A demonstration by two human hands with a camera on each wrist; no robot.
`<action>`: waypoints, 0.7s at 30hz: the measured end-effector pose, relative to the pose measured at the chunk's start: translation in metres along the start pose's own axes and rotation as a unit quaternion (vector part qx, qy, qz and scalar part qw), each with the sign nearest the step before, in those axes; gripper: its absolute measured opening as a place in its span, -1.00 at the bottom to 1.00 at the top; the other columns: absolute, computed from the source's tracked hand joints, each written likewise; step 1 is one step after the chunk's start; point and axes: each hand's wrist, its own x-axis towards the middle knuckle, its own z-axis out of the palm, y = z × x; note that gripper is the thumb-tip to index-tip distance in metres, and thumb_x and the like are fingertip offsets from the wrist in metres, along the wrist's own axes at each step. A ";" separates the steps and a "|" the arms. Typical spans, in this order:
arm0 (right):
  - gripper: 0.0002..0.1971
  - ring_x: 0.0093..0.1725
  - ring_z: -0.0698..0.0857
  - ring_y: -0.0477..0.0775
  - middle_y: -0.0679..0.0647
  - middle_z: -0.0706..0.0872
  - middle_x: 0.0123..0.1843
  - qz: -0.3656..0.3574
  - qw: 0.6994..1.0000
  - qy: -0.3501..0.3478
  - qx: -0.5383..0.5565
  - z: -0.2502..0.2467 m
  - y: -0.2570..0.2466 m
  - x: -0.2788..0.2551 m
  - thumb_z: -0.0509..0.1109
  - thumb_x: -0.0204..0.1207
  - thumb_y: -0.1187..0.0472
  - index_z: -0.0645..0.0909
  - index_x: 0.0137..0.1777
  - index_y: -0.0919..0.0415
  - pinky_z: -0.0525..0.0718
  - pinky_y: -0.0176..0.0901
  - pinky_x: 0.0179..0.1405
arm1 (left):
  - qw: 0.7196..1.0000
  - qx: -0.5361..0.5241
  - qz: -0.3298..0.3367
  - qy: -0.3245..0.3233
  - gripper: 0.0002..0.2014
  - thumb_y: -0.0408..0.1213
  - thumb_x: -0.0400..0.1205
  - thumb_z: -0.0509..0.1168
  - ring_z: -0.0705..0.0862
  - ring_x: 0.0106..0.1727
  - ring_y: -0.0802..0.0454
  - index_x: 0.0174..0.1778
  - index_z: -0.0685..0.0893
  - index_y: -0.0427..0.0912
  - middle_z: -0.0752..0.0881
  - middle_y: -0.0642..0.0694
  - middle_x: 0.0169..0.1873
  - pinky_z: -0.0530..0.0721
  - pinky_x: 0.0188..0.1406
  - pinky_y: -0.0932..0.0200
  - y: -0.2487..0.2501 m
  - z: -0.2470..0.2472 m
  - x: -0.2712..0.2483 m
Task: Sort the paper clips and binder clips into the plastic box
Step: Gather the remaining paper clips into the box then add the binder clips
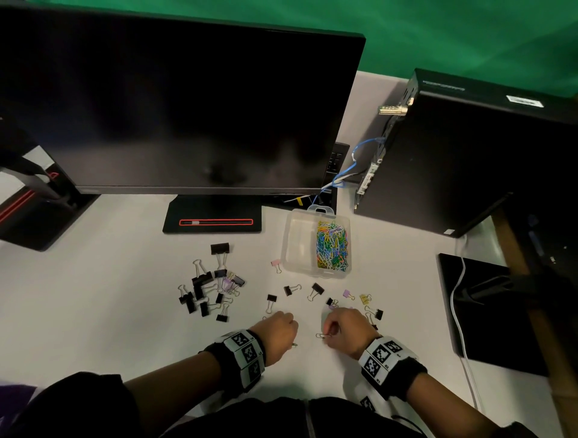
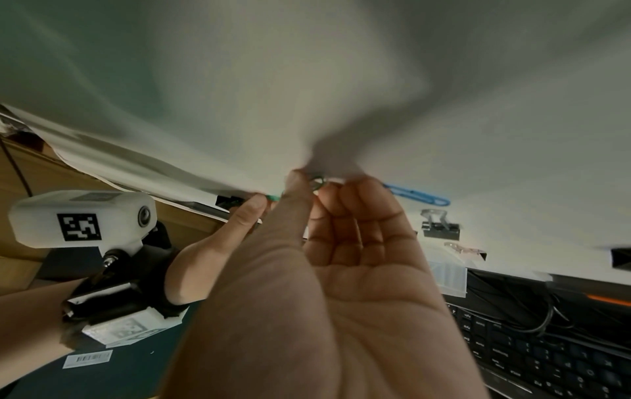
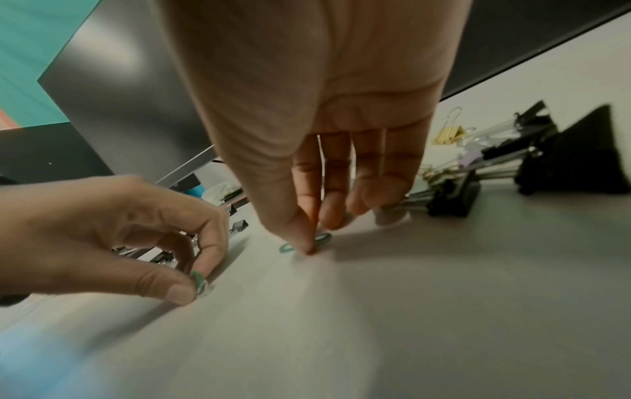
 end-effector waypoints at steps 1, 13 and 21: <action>-0.67 -0.12 0.65 -0.17 -0.22 0.54 -0.47 -0.001 1.000 0.001 0.001 0.001 -0.002 0.001 0.44 0.28 0.27 0.45 -0.52 -0.15 0.52 -0.32 0.25 | 1.000 -0.007 0.003 -0.004 -0.75 -0.45 0.69 -0.04 0.46 0.10 -0.32 0.01 0.52 -0.49 0.54 -0.45 0.07 0.40 0.10 -0.16 0.000 0.000 -0.001; -0.82 -0.24 0.63 -0.04 -0.21 0.54 -0.44 -0.041 0.999 -0.023 0.022 0.010 -0.015 0.007 0.40 0.29 0.33 0.54 -0.33 0.01 0.49 -0.41 -0.22 | 0.948 -0.258 -0.114 0.149 -0.84 -0.29 0.60 0.24 0.47 -0.11 0.15 0.05 0.62 -0.20 0.58 0.02 -0.13 0.33 -0.23 0.40 -0.069 0.000 -0.042; -0.88 -0.27 0.63 -0.06 -0.25 0.53 -0.47 -0.070 0.992 0.031 0.098 0.033 -0.065 0.036 0.38 0.33 0.36 0.72 -0.18 0.23 0.64 -0.28 -0.02 | 0.940 -0.255 -0.166 0.152 -0.85 -0.28 0.59 0.25 0.50 -0.09 0.13 0.03 0.66 -0.18 0.47 0.10 -0.20 0.31 -0.30 0.46 -0.083 0.012 -0.051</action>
